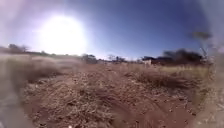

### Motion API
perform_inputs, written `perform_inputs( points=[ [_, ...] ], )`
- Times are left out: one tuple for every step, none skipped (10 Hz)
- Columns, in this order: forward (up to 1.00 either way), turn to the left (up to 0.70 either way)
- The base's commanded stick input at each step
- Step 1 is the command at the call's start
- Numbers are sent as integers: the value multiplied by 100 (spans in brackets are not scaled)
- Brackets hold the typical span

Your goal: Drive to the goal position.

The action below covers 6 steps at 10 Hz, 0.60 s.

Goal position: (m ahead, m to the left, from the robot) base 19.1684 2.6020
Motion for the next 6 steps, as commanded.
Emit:
perform_inputs(
  points=[
    [50, 0],
    [50, 0],
    [50, 0],
    [50, 0],
    [50, 0],
    [50, 0]
  ],
)
